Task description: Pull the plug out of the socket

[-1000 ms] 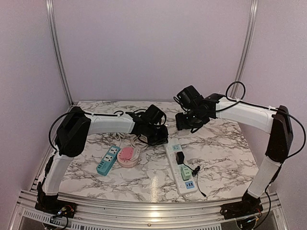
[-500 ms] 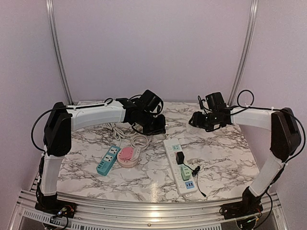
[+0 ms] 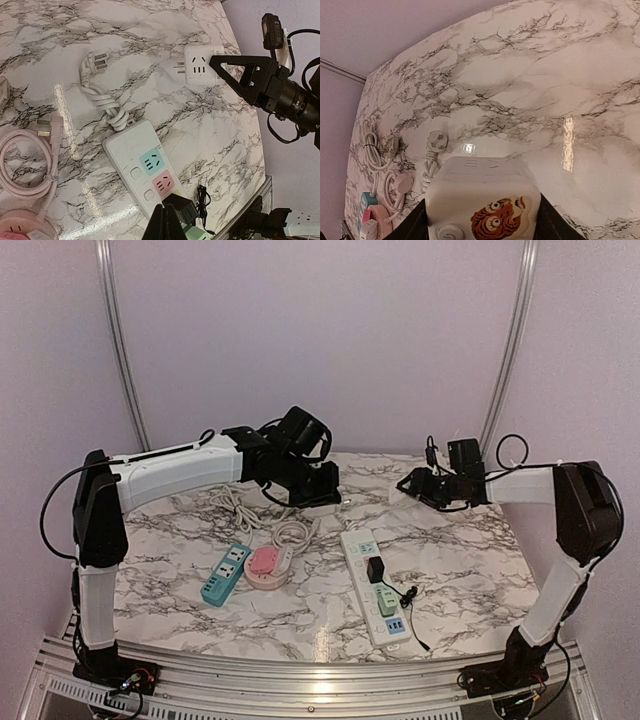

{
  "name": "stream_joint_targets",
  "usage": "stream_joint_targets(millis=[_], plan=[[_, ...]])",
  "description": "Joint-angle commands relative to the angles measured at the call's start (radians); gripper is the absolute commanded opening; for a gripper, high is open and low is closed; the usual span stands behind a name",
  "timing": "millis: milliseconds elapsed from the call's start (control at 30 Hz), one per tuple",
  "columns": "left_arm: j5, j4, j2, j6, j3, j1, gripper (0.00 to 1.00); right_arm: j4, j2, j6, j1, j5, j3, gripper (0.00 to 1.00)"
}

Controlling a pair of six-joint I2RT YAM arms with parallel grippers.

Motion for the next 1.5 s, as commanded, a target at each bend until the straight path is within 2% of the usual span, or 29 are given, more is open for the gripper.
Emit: stream_joint_targets(millis=[0, 233, 533, 967, 1133, 1467], plan=[[-0.001, -0.053, -0.010, 0.013, 0.026, -0.004, 0.00, 0.069, 0.041, 0.006, -0.015, -0.054, 0.000, 0.28], [-0.007, -0.065, -0.014, 0.011, 0.028, -0.003, 0.00, 0.097, 0.098, 0.016, -0.017, -0.073, -0.018, 0.29], [-0.008, -0.066, -0.009, 0.003, 0.028, -0.004, 0.00, 0.112, 0.140, 0.023, -0.020, -0.084, -0.035, 0.39], [-0.004, -0.061, -0.001, -0.007, 0.028, -0.005, 0.00, 0.066, 0.148, 0.008, -0.059, -0.081, -0.063, 0.80], [-0.006, -0.058, -0.004, -0.009, 0.022, -0.007, 0.00, 0.015, 0.127, -0.012, -0.066, -0.032, -0.061, 0.89], [-0.007, -0.038, -0.010, -0.011, -0.001, -0.008, 0.00, -0.121, 0.049, -0.074, -0.068, 0.121, -0.073, 0.91]])
